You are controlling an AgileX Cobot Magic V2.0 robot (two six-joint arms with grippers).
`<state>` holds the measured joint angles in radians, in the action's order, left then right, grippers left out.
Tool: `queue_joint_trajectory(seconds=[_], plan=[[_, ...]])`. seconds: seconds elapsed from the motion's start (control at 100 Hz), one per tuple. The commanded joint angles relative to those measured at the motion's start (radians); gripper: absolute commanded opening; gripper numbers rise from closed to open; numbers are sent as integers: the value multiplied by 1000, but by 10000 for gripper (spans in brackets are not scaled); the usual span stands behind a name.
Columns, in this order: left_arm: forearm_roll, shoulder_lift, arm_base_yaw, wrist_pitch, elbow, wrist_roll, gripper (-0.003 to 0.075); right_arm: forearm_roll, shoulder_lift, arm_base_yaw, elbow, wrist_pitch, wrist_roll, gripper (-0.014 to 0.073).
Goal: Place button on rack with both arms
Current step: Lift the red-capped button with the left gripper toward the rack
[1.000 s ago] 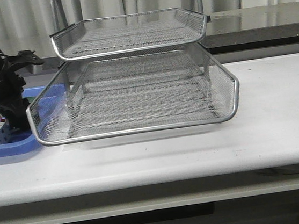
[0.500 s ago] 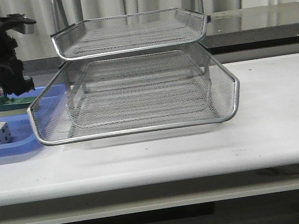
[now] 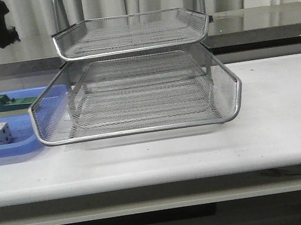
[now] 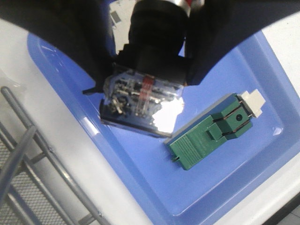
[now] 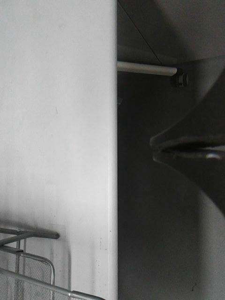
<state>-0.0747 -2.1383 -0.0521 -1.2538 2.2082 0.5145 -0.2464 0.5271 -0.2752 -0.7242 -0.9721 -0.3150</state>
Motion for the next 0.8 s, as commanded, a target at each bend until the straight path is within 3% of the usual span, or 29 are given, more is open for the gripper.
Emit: queue_joint_trajectory(seconds=[0.0,0.34,0.79], plan=[[-38,132,-19,-13,-34,-14,-20,-31,2,2,-26,52,2,-67],[-54,333,-181,-13,-245,-14,-20,-31,2,2,-26,52,2,-67],[-54,343,-500,-13,-284,-14,-20,-31,2,2,-26,52,2,-67]])
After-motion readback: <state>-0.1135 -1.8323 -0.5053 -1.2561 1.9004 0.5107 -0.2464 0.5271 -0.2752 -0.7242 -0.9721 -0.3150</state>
